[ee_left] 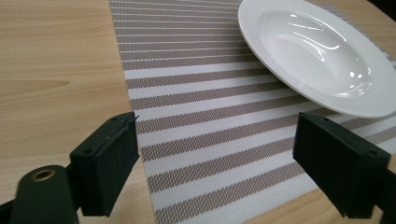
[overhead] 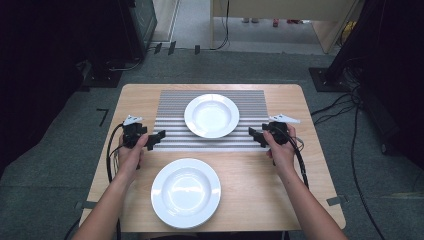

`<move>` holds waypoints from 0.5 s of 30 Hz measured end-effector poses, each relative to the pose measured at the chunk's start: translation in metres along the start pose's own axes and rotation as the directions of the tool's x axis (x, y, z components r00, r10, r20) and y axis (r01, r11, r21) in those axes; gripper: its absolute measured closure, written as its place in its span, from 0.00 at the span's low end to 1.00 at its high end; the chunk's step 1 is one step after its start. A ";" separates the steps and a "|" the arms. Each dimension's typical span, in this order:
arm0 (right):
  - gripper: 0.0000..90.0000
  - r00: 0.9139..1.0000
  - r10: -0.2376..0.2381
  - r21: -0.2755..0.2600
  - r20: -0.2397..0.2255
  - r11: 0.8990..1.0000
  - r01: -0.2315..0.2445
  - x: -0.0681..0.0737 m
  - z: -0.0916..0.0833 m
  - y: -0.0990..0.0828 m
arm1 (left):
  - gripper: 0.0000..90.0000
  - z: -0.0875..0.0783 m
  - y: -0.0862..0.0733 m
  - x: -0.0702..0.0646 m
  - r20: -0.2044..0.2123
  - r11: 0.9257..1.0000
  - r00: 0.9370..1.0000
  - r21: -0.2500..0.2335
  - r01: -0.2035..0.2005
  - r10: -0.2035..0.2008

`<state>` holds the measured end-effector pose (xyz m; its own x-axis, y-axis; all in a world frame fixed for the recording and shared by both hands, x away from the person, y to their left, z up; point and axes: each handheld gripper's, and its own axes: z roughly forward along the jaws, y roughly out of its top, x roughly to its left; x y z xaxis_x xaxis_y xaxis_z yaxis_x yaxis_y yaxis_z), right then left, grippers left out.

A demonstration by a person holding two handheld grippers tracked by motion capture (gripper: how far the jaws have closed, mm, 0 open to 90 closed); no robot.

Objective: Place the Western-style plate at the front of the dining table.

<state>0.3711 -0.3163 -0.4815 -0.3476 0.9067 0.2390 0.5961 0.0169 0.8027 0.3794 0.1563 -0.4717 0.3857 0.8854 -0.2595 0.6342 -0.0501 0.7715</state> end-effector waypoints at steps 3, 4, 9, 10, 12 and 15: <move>0.37 1.000 -0.003 -0.002 0.000 1.000 0.003 -0.003 -0.010 -0.006 | 0.15 -0.009 -0.007 0.001 0.001 1.000 1.000 -0.003 -0.007 0.007; 0.37 1.000 -0.007 -0.001 -0.001 1.000 0.007 -0.004 -0.013 -0.008 | 0.15 -0.012 -0.009 0.002 -0.003 1.000 1.000 0.000 -0.013 0.013; 0.36 1.000 -0.003 -0.009 -0.014 1.000 0.003 -0.008 -0.030 -0.018 | 0.15 -0.025 -0.020 0.003 0.025 1.000 1.000 -0.010 -0.002 0.002; 0.36 1.000 0.001 -0.007 -0.014 1.000 -0.001 -0.009 -0.033 -0.020 | 0.15 -0.027 -0.022 0.003 0.026 1.000 1.000 -0.013 -0.001 0.001; 0.36 1.000 -0.004 -0.010 -0.012 1.000 0.004 -0.012 -0.039 -0.025 | 0.15 -0.032 -0.026 0.003 0.020 1.000 1.000 -0.016 -0.004 0.004; 0.36 1.000 0.017 -0.013 -0.016 1.000 -0.017 -0.016 -0.049 -0.032 | 0.15 -0.037 -0.033 0.002 0.007 1.000 1.000 -0.014 -0.020 0.020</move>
<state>0.3219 -0.3522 -0.4847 -0.3489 0.8999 0.2615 0.5929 -0.0041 0.8053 0.3348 0.1765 -0.4763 0.4034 0.8808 -0.2479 0.6167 -0.0616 0.7848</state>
